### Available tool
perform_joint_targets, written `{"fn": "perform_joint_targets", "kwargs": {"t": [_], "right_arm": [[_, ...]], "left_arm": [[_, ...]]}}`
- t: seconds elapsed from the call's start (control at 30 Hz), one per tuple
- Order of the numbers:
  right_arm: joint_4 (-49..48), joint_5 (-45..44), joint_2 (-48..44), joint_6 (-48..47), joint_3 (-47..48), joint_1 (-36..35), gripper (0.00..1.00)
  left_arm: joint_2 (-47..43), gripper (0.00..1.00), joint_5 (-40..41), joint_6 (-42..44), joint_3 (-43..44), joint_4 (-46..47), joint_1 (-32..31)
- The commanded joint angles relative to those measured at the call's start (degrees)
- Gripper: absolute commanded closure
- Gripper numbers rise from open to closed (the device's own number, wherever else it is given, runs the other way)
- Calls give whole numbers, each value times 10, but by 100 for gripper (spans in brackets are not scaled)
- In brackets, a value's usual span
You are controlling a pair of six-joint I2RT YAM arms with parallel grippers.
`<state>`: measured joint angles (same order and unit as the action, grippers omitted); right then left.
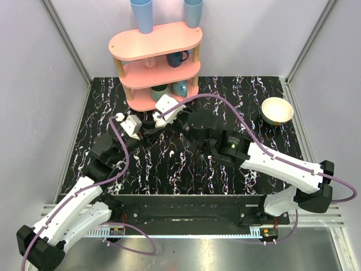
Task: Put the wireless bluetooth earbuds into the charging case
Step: Insert the right earbud into the right side groove of the charging case.
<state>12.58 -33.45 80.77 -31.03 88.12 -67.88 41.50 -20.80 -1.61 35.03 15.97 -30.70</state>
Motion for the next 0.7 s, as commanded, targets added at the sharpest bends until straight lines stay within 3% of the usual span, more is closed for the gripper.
{"fn": "perform_joint_targets", "kwargs": {"t": [0.0,0.67], "right_arm": [[-40,7,9,-67,5,-20,94],[-70,8,18,-101,-40,-42,100]], "left_arm": [[1,100,-10,-16,33,20,-1],[-5,100,-21,-29,25,47,-1]]}}
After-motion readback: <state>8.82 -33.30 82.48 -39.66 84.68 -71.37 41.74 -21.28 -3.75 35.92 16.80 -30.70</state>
